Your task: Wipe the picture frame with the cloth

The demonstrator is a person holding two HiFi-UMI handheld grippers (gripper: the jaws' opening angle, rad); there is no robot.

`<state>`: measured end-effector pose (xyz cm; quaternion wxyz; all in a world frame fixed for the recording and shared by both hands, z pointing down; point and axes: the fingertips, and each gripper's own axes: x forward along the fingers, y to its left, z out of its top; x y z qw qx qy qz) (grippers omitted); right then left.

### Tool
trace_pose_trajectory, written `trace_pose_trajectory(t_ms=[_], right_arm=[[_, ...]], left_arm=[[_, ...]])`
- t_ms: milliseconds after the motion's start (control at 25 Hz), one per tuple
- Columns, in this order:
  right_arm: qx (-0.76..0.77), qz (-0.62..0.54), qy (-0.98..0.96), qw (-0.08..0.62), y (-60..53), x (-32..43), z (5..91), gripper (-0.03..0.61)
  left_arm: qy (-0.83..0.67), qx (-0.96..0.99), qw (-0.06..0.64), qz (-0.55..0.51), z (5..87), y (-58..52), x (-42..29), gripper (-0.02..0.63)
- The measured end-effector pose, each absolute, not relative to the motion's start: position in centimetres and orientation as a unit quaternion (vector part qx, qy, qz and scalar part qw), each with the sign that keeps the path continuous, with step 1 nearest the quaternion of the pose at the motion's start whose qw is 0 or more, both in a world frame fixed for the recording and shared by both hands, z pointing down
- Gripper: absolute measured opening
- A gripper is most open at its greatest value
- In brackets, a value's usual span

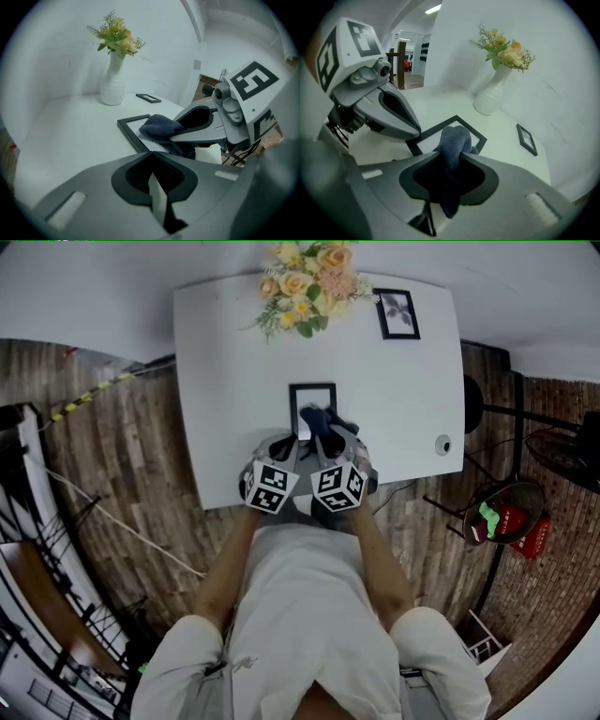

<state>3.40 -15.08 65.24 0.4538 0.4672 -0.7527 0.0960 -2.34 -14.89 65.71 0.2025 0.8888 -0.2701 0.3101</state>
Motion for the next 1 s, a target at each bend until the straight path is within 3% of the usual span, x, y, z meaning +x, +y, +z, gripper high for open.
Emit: trace_pose_trajectory(t_ms=[440, 1000], right_arm=[[0.508, 0.136, -0.716, 0.459, -12.2, 9.1, 64.9, 0.1], [0.538, 0.115, -0.766, 0.331, -12.0, 11.4, 56.8, 0.1]], left_arm=[[-0.272, 0.89, 0.197, 0.309, 65.6, -15.0, -2.1, 0.02], [-0.366, 0.877, 0.168, 0.263, 58.8, -14.9, -3.8, 0.02]])
